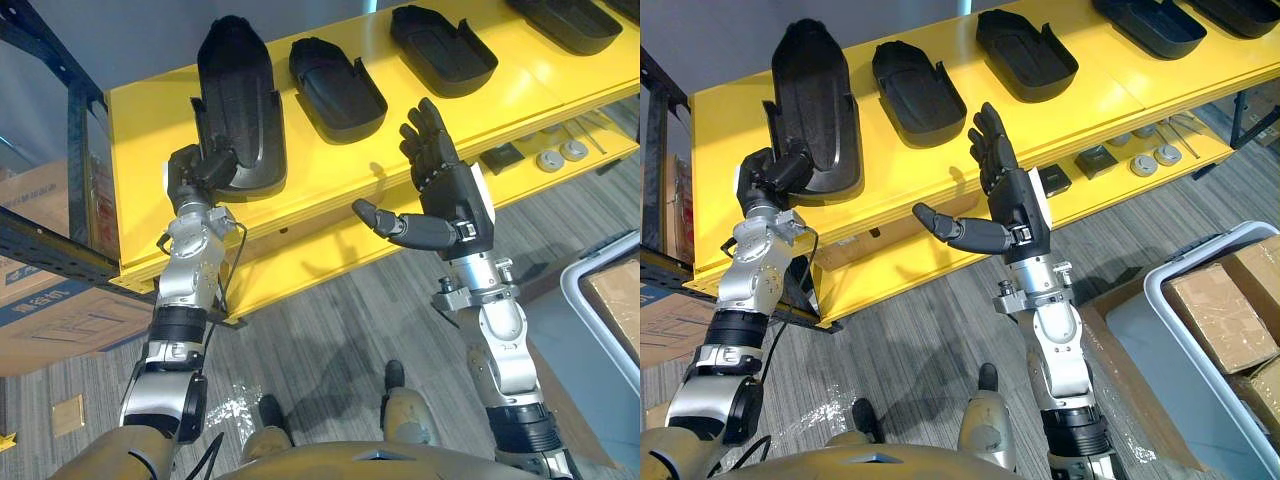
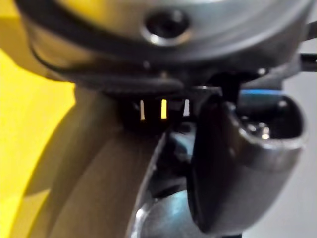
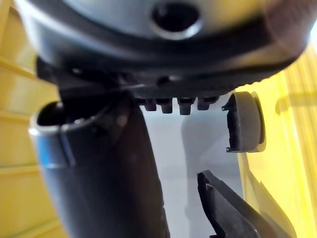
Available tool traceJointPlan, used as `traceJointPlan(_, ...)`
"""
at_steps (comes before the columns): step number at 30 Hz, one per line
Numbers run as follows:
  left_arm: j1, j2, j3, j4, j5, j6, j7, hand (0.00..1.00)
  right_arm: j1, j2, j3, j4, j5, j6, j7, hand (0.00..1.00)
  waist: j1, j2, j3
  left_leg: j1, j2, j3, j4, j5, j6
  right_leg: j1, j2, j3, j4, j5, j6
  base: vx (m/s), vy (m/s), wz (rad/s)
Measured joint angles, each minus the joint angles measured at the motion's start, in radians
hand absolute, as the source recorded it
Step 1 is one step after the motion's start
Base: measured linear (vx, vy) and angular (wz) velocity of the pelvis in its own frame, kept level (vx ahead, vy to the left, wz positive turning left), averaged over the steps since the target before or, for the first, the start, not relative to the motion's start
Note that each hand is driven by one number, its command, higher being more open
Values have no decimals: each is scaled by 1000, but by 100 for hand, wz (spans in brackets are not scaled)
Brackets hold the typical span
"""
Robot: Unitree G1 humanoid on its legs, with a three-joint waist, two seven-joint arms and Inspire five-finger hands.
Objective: Walk over and take three plastic housings, then place them on the shelf
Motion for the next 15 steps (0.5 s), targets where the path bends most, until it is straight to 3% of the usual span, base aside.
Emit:
traceJointPlan(9, -134, 45, 51, 103, -11, 8, 89, 0, 22, 4, 57, -46, 0, 26, 8, 100, -15, 2, 67, -11, 2, 27, 0, 5, 7, -40, 6, 23, 33, -7, -9, -29, -29, -7)
traceJointPlan(15, -167, 47, 81, 139, -10, 20, 158, 0, 60, 5, 66, -60, 1, 27, -12, 100, -22, 4, 69, -19, 2, 45, 0, 10, 12, -67, 9, 38, 48, -7, -9, -18, -24, -6)
